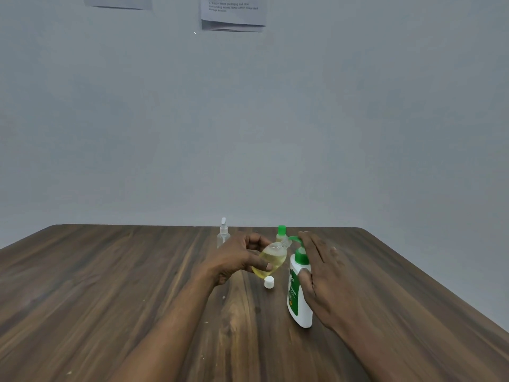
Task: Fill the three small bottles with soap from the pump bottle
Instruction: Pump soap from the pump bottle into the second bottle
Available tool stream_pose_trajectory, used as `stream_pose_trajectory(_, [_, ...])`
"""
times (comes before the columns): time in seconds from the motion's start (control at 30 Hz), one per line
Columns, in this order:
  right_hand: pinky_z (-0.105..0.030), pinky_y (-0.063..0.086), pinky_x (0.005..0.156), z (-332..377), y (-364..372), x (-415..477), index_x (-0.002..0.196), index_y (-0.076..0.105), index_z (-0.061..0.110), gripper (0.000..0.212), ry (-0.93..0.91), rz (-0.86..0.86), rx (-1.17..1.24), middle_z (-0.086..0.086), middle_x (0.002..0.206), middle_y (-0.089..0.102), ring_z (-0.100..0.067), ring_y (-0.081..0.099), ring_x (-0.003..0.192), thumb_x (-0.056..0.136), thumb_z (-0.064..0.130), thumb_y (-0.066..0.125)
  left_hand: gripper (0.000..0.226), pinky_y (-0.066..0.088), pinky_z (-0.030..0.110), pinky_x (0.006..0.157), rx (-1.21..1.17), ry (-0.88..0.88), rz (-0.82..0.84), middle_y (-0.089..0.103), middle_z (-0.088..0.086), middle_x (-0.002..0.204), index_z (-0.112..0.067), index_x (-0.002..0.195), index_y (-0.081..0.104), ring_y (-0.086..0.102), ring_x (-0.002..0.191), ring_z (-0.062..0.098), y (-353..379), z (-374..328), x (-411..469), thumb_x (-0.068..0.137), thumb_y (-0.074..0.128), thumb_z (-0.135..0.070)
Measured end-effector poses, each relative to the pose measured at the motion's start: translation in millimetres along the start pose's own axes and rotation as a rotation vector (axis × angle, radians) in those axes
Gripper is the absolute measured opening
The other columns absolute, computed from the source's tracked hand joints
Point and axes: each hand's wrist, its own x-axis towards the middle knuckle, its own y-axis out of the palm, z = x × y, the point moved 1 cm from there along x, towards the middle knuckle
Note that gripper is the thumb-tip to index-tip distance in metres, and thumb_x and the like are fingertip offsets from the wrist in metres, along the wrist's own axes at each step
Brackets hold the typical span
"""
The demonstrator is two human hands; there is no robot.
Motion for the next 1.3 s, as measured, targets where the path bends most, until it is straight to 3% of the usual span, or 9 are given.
stream_pose_trajectory(0.3, [-0.034, 0.011, 0.118, -0.9, 2.6, -0.8, 0.147, 0.020, 0.026, 0.060, -0.028, 0.005, -0.007, 0.014, 0.152, 0.021, -0.002, 0.015, 0.142, 0.092, 0.017, 0.043, 0.037, 0.059, 0.027, 0.070, 0.010, -0.001, -0.007, 0.078, -0.001, 0.099, -0.031, 0.090, 0.078, 0.075, 0.087, 0.014, 1.2, 0.9, 0.8, 0.067, 0.086, -0.003])
stream_pose_trajectory(0.53, [-0.034, 0.015, 0.116, -0.5, 0.5, -1.5, 0.150, 0.012, 0.025, 0.065, -0.008, -0.005, -0.024, 0.012, 0.154, 0.017, -0.004, 0.024, 0.137, 0.093, 0.021, 0.043, 0.037, 0.059, 0.027, 0.071, 0.005, 0.000, 0.001, 0.078, 0.002, 0.102, -0.028, 0.094, 0.078, 0.075, 0.089, 0.016, 1.2, 0.2, 0.7, 0.068, 0.085, -0.002])
stream_pose_trajectory(1.03, [-0.034, 0.010, 0.119, -3.2, 6.2, -0.9, 0.148, 0.017, 0.027, 0.062, -0.027, -0.019, 0.012, 0.014, 0.153, 0.021, -0.002, 0.017, 0.141, 0.092, 0.018, 0.043, 0.036, 0.058, 0.025, 0.067, 0.003, 0.003, -0.001, 0.079, 0.002, 0.099, -0.029, 0.091, 0.079, 0.075, 0.086, 0.015, 1.9, 0.8, 0.3, 0.068, 0.085, -0.002])
stream_pose_trajectory(1.3, [-0.034, 0.009, 0.118, -4.9, 3.6, -0.4, 0.150, 0.008, 0.026, 0.065, -0.012, 0.003, -0.020, 0.012, 0.156, 0.011, -0.002, 0.016, 0.141, 0.094, 0.022, 0.041, 0.037, 0.059, 0.027, 0.070, 0.018, 0.001, -0.005, 0.078, 0.002, 0.100, -0.030, 0.091, 0.079, 0.075, 0.087, 0.016, 1.9, 2.4, 1.3, 0.066, 0.086, -0.004])
